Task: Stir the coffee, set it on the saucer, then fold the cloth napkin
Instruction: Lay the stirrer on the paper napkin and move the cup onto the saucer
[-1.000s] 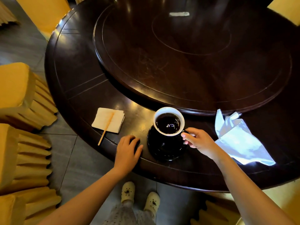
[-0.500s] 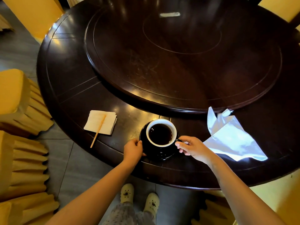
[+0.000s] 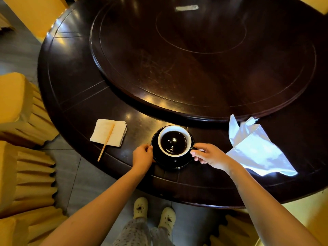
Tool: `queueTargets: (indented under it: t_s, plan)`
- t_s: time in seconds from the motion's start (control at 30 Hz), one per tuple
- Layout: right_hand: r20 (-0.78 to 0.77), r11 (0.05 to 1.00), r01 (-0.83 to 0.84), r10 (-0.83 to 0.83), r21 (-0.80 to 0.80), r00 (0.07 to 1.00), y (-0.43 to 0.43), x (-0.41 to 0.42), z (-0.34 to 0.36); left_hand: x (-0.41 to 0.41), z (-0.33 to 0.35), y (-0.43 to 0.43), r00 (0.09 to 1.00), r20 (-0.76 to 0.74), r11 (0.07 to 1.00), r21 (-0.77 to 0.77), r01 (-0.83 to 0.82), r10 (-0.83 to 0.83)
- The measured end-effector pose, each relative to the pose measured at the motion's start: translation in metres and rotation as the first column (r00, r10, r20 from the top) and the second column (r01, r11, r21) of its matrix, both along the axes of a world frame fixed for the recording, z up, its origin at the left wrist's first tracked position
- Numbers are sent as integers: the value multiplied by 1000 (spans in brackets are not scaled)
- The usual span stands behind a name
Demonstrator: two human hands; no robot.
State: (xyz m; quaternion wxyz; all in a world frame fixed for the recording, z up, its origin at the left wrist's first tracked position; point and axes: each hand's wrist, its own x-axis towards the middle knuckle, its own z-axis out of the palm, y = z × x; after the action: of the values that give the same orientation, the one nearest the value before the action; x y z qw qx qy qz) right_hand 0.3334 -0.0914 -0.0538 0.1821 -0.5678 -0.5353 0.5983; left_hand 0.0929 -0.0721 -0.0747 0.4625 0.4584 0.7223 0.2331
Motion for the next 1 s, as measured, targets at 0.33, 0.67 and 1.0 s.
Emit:
queueTargets:
  t_s: [0.33, 0.67, 1.0]
  plan:
    - [38, 990, -133, 135, -37, 990, 11, 6, 4, -1, 0, 0, 1000, 25, 1000, -20, 0, 0]
    - [40, 989, -123, 127, -80, 991, 9, 2, 5, -4, -3, -1, 996, 89, 999, -29, -14, 16]
    - [92, 999, 38, -41, 34, 995, -1, 1, 3, -4, -2, -6, 994, 113, 1000, -26, -6, 9]
